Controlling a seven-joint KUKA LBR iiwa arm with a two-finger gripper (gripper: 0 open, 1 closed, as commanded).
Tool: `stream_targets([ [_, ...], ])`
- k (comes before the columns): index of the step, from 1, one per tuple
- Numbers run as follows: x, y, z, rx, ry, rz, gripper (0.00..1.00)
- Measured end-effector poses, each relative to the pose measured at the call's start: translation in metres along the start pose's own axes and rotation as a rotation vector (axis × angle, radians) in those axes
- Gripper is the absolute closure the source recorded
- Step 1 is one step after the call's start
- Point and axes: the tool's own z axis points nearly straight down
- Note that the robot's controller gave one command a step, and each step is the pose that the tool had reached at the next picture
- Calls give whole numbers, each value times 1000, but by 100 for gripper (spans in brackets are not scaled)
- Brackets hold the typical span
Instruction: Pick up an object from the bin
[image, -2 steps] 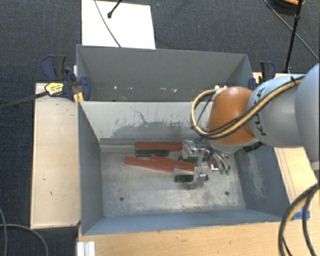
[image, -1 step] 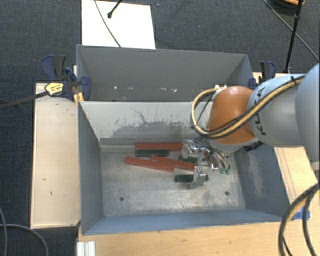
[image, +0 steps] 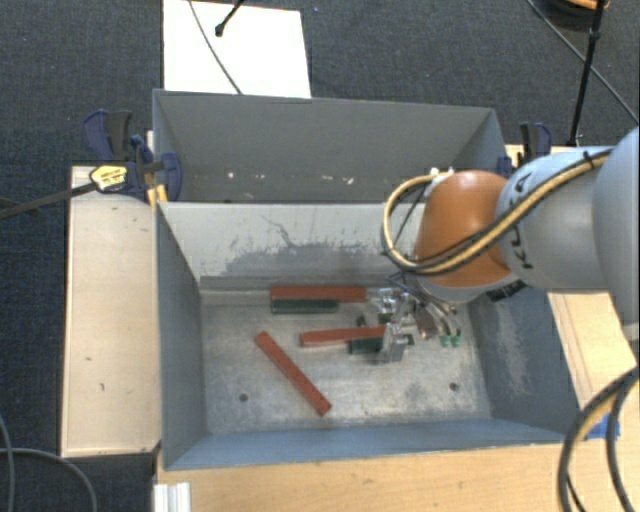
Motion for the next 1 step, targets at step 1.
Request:
stream_targets([
  [1,-2,0,-54,1,-2,-2,100],
])
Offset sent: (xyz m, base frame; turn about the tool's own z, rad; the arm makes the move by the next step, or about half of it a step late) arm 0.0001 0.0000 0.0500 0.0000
